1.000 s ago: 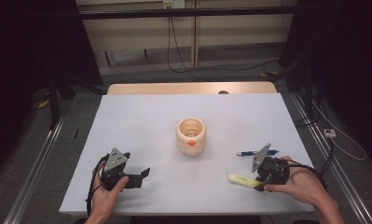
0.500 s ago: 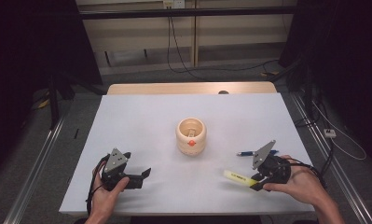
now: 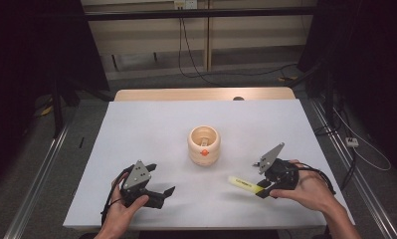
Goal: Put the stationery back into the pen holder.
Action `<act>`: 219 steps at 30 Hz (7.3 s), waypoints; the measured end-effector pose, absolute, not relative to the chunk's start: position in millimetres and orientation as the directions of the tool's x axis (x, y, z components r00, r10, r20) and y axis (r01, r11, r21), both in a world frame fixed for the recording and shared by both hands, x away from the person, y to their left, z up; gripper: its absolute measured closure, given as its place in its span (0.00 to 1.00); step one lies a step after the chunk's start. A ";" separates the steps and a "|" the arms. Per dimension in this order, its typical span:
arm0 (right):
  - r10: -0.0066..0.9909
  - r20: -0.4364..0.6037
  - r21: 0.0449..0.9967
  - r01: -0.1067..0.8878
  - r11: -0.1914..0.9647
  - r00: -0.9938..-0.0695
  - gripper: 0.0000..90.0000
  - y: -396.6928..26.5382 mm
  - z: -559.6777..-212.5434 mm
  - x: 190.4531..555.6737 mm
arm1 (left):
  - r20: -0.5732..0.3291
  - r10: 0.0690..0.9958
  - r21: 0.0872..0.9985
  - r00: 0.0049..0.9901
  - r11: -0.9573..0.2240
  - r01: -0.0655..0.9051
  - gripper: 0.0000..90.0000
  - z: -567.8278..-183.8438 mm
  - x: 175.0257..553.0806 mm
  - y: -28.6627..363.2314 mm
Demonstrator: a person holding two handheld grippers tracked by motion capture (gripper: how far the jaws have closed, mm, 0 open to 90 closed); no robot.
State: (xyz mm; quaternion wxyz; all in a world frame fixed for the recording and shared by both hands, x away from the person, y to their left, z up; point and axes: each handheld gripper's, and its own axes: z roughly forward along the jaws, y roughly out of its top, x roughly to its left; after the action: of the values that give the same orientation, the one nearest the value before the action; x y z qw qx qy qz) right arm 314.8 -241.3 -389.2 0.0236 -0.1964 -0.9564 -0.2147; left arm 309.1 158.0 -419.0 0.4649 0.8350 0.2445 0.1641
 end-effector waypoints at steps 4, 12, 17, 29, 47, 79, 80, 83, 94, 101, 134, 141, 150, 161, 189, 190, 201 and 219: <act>0.358 0.137 0.392 0.382 0.837 -0.924 0.74 -232.3 -386.4 321.8 | 0.041 0.524 0.853 0.850 -0.461 0.243 0.06 -414.7 310.8 148.8; 0.346 0.142 0.402 0.373 0.836 -0.927 0.74 -219.4 -379.1 333.6 | 0.158 0.475 0.841 0.866 -0.525 0.135 0.06 -408.2 312.9 128.1; 0.316 0.148 0.412 0.349 0.842 -0.937 0.74 -209.6 -379.2 336.9 | 0.224 0.432 0.818 0.874 -0.571 0.072 0.06 -411.7 314.5 113.3; 0.288 0.150 0.398 0.325 0.858 -0.946 0.74 -190.7 -380.0 343.3 | 0.421 0.323 0.710 0.848 -0.698 -0.087 0.07 -414.7 315.2 86.1; 0.282 0.082 0.381 0.292 0.878 -0.956 0.74 -163.6 -373.2 345.1 | 0.743 0.153 0.447 0.652 -0.838 -0.313 0.15 -418.4 297.4 48.7; 0.301 0.142 0.335 0.332 0.882 -0.943 0.74 -114.8 -384.6 358.1 | 0.896 -0.095 0.121 0.433 -0.887 -0.445 0.68 -449.6 267.1 34.5; 0.300 0.145 0.329 0.332 0.884 -0.943 0.74 -114.2 -384.3 357.8 | 0.896 -0.097 0.120 0.433 -0.886 -0.447 0.70 -450.7 266.9 34.2; 0.296 0.149 0.338 0.330 0.881 -0.943 0.74 -111.8 -384.1 357.1 | 0.905 -0.130 0.074 0.406 -0.889 -0.451 0.78 -450.3 265.6 33.7; 0.306 0.159 0.406 0.345 0.846 -0.939 0.72 -120.1 -384.4 356.2 | 0.903 -0.085 0.122 0.420 -0.889 -0.442 0.86 -449.2 267.1 35.8; 0.315 0.141 0.469 0.344 0.813 -0.938 0.51 -127.6 -383.1 353.4 | 0.893 -0.039 0.178 0.447 -0.884 -0.433 0.86 -445.1 268.2 36.3; 0.703 0.018 0.737 0.484 0.471 -0.711 0.09 -209.8 -401.8 319.4 | 0.485 0.380 0.718 0.788 -0.687 -0.111 0.86 -408.2 297.0 74.4; 0.745 0.014 0.768 0.485 0.419 -0.667 0.09 -222.5 -407.9 307.1 | 0.289 0.449 0.827 0.846 -0.562 0.016 0.86 -397.2 308.8 80.0; 0.772 0.049 0.807 0.480 0.344 -0.634 0.08 -244.6 -411.2 286.0 | 0.132 0.490 0.891 0.862 -0.439 0.113 0.86 -381.1 324.6 91.2; 0.817 0.049 0.871 0.425 0.246 -0.575 0.08 -264.9 -413.6 277.3 | 0.058 0.490 0.911 0.870 -0.382 0.154 0.86 -361.3 347.3 94.3; 0.845 0.091 0.878 0.443 0.182 -0.527 0.08 -279.6 -428.5 272.1 | -0.076 0.560 0.943 0.825 -0.228 0.242 0.86 -345.9 424.9 55.6; 0.843 0.091 0.878 0.443 0.183 -0.529 0.08 -279.6 -428.5 272.1 | -0.072 0.560 0.943 0.825 -0.232 0.240 0.86 -347.0 426.3 54.1; 0.839 0.095 0.874 0.448 0.187 -0.536 0.07 -278.4 -428.8 271.3 | -0.047 0.540 0.935 0.840 -0.272 0.227 0.86 -366.9 432.0 43.0; 0.833 0.101 0.868 0.457 0.194 -0.545 0.05 -277.2 -430.5 272.3 | -0.047 0.527 0.930 0.848 -0.287 0.230 0.85 -395.3 429.9 49.4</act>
State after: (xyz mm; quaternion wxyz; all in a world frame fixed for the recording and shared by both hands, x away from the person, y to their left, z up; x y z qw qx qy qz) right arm 272.3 -277.2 -430.5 -0.2017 -0.4324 -0.7457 -0.4650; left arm 429.9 49.4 -395.3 0.5468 0.7907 0.2395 0.1360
